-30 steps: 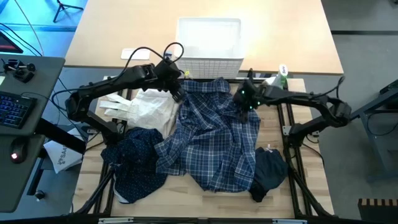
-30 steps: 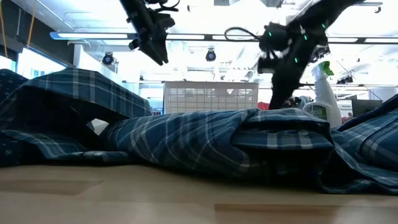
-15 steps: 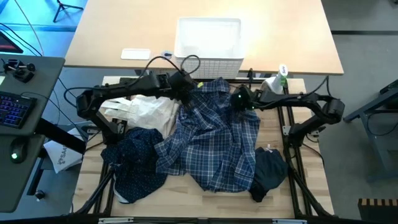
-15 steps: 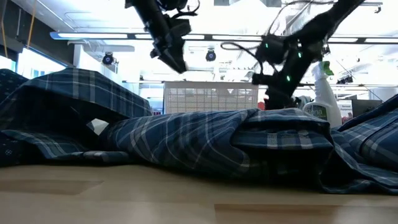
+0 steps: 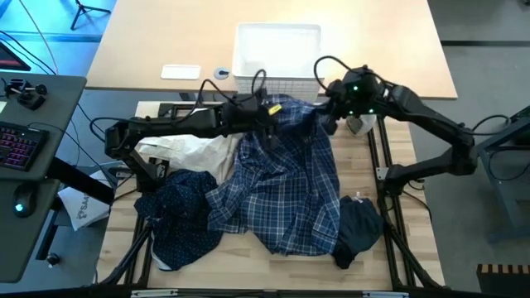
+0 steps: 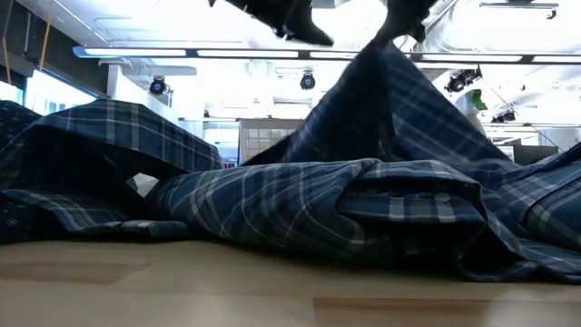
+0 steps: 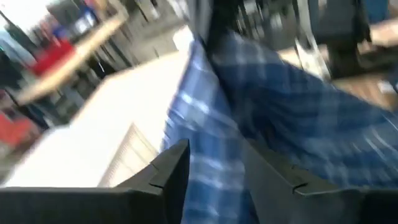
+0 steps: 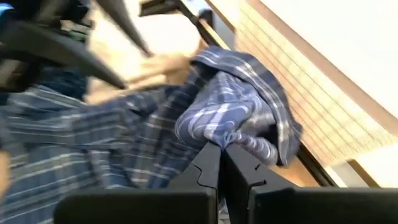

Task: Fold Laundry from Bin
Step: Fold the blue checkered long sleeve

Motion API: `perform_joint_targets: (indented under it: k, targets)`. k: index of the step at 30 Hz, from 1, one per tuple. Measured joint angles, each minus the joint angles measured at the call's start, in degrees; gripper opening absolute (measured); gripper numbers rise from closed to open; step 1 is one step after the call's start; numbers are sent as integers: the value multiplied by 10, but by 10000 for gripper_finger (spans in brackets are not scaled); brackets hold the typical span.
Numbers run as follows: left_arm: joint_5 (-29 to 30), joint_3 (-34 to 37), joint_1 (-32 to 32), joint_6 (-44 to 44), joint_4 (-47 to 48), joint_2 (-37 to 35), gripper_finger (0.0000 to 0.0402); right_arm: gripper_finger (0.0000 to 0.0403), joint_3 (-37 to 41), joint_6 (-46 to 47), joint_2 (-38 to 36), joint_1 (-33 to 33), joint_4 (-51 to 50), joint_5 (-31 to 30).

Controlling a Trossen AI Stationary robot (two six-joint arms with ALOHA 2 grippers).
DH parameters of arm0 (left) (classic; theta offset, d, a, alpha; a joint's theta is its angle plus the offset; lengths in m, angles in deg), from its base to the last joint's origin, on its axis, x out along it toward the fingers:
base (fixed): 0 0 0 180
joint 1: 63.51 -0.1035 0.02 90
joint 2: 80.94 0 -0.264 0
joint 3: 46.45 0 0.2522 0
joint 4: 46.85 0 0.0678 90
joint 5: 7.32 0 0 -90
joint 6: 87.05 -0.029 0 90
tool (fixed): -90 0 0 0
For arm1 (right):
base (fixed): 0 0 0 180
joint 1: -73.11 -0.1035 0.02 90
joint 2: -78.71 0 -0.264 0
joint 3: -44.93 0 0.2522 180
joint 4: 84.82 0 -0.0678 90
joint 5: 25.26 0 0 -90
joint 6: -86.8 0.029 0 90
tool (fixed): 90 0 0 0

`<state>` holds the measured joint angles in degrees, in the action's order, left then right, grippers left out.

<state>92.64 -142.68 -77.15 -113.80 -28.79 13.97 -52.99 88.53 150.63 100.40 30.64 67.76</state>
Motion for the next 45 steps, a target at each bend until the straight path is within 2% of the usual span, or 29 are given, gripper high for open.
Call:
perform_joint_targets:
  k: [3,8,11,16,20,24,31,34,39,45]
  targets:
    - [-29,0,-16,-4,-38,3,168,1,-19,10,0,-13,0,20]
    - [-170,0,-46,41,-44,22,216,1,-13,27,4,-49,-2,38]
    - [-224,0,-51,55,-66,38,237,1,-12,30,21,-75,-10,41]
    - [-337,0,-50,56,-85,64,246,0,-12,28,65,-114,-3,40]
    - [-386,1,-42,54,-62,84,236,0,-11,29,97,-135,1,39]
    - [-388,0,-35,33,-48,87,193,0,-11,30,111,-152,11,31]
    - [-397,-5,-33,33,-30,84,30,0,-11,44,112,-163,34,-31]
    - [-350,-30,-32,37,22,78,24,9,-11,48,111,-159,36,-37]
    - [-240,-95,-26,-28,113,68,28,50,-13,63,79,-146,42,-48]
    - [-115,-160,-29,-79,225,60,0,78,-5,79,-3,-115,-64,-149]
